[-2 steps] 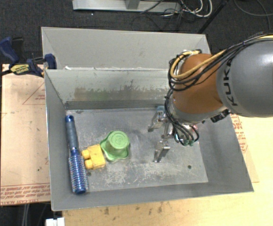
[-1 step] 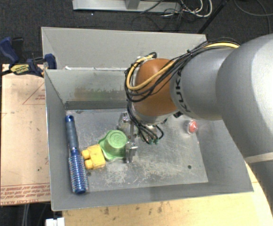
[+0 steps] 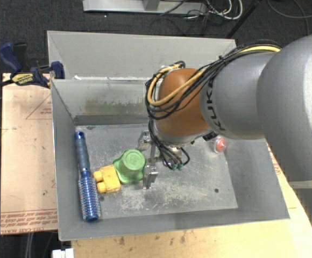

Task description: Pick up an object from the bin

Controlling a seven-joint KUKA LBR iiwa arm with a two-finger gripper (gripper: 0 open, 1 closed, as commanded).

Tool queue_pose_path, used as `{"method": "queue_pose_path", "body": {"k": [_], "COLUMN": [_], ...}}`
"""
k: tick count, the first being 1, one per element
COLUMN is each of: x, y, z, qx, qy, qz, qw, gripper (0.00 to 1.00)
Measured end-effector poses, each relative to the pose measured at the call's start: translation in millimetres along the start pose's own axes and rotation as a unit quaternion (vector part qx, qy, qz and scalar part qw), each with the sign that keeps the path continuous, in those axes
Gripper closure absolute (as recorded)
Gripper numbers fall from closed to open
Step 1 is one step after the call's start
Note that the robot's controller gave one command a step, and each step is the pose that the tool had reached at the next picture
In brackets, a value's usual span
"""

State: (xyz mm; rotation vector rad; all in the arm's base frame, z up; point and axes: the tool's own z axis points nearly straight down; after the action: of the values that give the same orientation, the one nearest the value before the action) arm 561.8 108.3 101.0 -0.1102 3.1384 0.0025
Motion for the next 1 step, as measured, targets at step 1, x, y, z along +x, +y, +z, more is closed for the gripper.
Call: {"method": "queue_pose_path", "body": {"k": [1], "x": [18.1], "y": [-4.9], "z": [1.7], "qx": [0.0], "qy": [0.0012], "qz": [0.127], "qw": [0.9919], "gripper": [0.0]}}
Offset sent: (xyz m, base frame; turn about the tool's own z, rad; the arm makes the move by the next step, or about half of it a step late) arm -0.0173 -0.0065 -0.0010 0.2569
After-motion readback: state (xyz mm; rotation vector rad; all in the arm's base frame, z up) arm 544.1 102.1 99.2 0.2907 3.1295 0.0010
